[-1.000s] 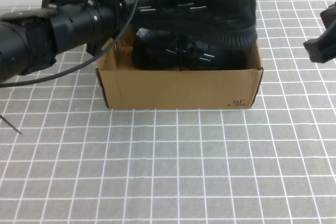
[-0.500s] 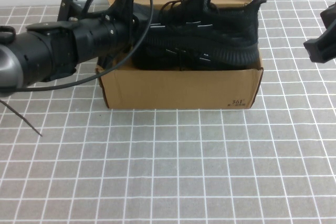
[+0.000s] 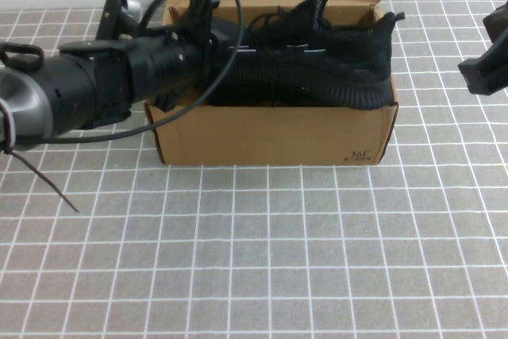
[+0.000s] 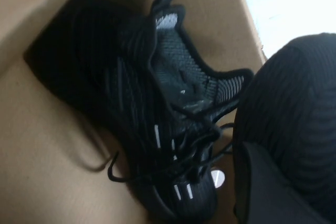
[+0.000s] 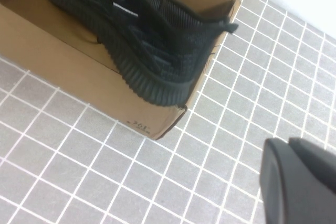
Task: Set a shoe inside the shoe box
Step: Adjust the shoe
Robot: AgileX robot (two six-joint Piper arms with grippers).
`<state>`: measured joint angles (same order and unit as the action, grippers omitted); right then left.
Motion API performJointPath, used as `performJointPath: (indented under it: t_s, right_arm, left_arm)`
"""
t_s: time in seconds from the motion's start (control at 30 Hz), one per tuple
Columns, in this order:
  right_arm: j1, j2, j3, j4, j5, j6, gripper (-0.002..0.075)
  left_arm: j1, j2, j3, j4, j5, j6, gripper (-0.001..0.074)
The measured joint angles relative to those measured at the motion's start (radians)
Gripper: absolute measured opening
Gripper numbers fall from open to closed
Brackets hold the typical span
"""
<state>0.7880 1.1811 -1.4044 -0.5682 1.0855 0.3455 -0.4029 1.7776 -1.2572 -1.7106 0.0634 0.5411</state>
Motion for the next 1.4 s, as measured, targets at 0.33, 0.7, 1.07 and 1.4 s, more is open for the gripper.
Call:
performJointPath:
  t_s: [0.33, 0.7, 1.07, 1.4]
  right_arm:
    - [0.000, 0.000, 0.000, 0.000, -0.005, -0.013, -0.0016]
    - [0.000, 0.072, 0.000, -0.013, -0.064, -0.013, -0.0016]
    - [-0.028, 0.089, 0.000, -0.036, -0.143, 0.003, -0.0016]
    - [-0.318, 0.269, -0.272, 0.331, -0.137, -0.268, -0.0016]
  left_arm:
    - [-0.006, 0.002, -0.002, -0.007, -0.021, 0.038, 0.0165]
    - [-0.006, 0.012, -0.002, -0.007, -0.072, -0.028, 0.0165]
    - [-0.006, 0.020, -0.002, -0.011, -0.080, -0.052, 0.0165]
    - [-0.006, 0.020, -0.002, -0.011, -0.048, -0.048, 0.0165]
